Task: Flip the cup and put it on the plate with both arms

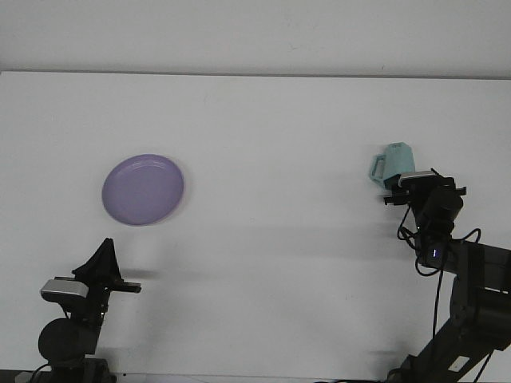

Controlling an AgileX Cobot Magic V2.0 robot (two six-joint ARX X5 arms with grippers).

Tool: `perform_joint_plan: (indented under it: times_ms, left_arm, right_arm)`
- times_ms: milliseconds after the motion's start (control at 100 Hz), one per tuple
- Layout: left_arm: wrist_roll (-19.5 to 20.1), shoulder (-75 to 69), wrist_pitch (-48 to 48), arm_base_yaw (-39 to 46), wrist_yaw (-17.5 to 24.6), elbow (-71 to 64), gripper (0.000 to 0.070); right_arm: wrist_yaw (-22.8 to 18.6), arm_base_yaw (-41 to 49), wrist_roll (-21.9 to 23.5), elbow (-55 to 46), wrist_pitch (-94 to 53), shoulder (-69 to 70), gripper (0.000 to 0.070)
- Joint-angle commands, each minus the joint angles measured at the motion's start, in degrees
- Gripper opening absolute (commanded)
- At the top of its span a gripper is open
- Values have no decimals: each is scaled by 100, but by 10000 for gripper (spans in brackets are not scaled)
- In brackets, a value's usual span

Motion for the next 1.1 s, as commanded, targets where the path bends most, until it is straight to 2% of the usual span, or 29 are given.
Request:
perform_joint_plan:
  times_ms: [0, 100, 260, 340, 430, 580, 850, 1090]
  left_arm:
    - [-15, -11, 68, -9, 9, -111, 12]
    - [-13, -11, 68, -9, 9, -111, 12]
    - [-13, -11, 68, -9, 9, -111, 12]
    - [-13, -11, 63, -9, 9, -111, 13]
    - [-13, -11, 61, -9, 9, -111, 12]
    - [-13, -11, 63, -9, 9, -111, 13]
    - [-13, -11, 66, -9, 9, -111, 12]
    - [-13, -11, 66, -9, 9, -111, 12]
  right_arm:
    - [-59, -9, -214, 254, 46, 273, 434]
    - [-256, -42, -238, 514, 46, 549, 434]
    - [-297, -42, -240, 778, 46, 761, 428]
    - [-313, -42, -240, 872, 28, 813, 392]
    - [-424, -42, -262, 938, -4, 855, 281]
    - [-719, -42, -282, 966, -9, 872, 6]
    - [-761, -42, -39, 964, -245, 553, 6]
    - [-809, -39, 330, 964, -1340, -433, 6]
